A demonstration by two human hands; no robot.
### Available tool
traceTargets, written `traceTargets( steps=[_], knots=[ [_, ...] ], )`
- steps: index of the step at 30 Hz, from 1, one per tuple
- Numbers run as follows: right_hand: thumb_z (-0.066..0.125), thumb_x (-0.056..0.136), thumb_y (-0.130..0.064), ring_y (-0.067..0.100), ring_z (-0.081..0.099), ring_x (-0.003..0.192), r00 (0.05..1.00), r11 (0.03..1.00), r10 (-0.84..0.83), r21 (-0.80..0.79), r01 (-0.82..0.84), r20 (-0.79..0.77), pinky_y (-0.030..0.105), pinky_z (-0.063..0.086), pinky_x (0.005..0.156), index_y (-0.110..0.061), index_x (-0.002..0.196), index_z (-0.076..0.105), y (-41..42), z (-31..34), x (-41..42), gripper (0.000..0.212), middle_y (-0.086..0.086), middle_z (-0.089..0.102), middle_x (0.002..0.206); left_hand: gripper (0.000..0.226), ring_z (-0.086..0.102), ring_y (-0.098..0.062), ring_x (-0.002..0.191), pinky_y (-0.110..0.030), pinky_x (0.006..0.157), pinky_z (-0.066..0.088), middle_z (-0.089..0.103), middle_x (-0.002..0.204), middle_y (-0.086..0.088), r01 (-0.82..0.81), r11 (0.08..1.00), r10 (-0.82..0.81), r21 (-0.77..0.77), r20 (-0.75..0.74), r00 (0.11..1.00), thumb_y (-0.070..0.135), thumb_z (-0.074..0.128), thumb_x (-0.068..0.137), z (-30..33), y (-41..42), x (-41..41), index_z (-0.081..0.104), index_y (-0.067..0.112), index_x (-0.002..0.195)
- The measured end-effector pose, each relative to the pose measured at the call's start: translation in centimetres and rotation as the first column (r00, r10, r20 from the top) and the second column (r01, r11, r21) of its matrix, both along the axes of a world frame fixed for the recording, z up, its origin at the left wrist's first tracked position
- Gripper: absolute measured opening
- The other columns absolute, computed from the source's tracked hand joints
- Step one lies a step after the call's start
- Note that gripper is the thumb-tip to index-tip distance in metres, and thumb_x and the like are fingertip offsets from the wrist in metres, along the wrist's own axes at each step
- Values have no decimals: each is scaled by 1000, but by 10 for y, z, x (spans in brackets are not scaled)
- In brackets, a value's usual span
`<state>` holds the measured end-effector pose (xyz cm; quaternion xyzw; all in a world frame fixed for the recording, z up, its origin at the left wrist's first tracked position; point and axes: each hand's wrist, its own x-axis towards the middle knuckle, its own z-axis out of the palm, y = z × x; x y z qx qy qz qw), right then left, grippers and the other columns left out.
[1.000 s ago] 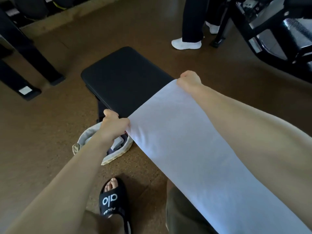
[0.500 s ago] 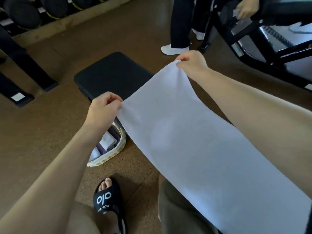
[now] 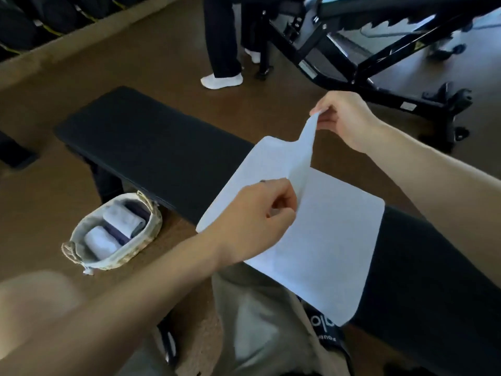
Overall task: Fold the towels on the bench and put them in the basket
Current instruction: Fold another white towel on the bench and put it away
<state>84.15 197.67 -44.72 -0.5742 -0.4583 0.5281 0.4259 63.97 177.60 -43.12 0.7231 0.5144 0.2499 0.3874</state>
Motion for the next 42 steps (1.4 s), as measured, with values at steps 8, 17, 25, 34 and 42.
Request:
traceTargets(
  steps=[8, 17, 25, 34, 42],
  knots=[
    [66, 83, 0, 16, 64, 86, 839, 995, 48, 43, -85, 541, 31, 53, 76, -11, 81, 71, -70, -71, 107, 13, 2, 69, 88, 14, 51, -11, 80, -27, 74, 46, 51, 90, 9, 309, 951, -305, -9, -181, 935, 12, 51, 90, -64, -44, 85, 54, 21, 101],
    [69, 82, -11, 20, 58, 103, 700, 987, 71, 49, -151, 711, 29, 46, 78, -18, 110, 62, -84, -111, 126, 30, -1, 61, 112, 21, 61, -8, 85, -32, 81, 51, 61, 101, 15, 252, 964, -266, -89, -372, 889, 50, 49, 100, -90, -42, 62, 54, 33, 111],
    [66, 91, -31, 18, 64, 100, 749, 961, 237, -38, -273, 618, 31, 54, 81, -25, 142, 52, -42, -93, 58, 53, 2, 58, 126, 29, 58, -18, 89, -40, 78, 50, 52, 106, 2, -410, 912, 333, -31, -531, 780, 41, 61, 93, -90, 23, -59, 47, 21, 110],
    [54, 99, -40, 22, 59, 85, 648, 951, 290, -140, -274, 704, 31, 43, 68, -16, 98, 60, 21, -104, -34, 25, 1, 59, 91, 30, 53, -12, 81, -29, 61, 41, 58, 97, 0, -438, 860, 191, -263, -630, 752, 46, 60, 93, -89, 29, -75, 49, 18, 99],
    [67, 91, -18, 21, 56, 91, 725, 948, 319, -199, -249, 611, 32, 45, 82, -16, 91, 65, 53, -105, -54, 3, -1, 60, 84, 11, 72, -15, 85, -41, 82, 63, 68, 99, -3, -431, 767, 297, -475, -333, 895, 19, 67, 88, -101, 32, -87, 64, 18, 98]
  ],
)
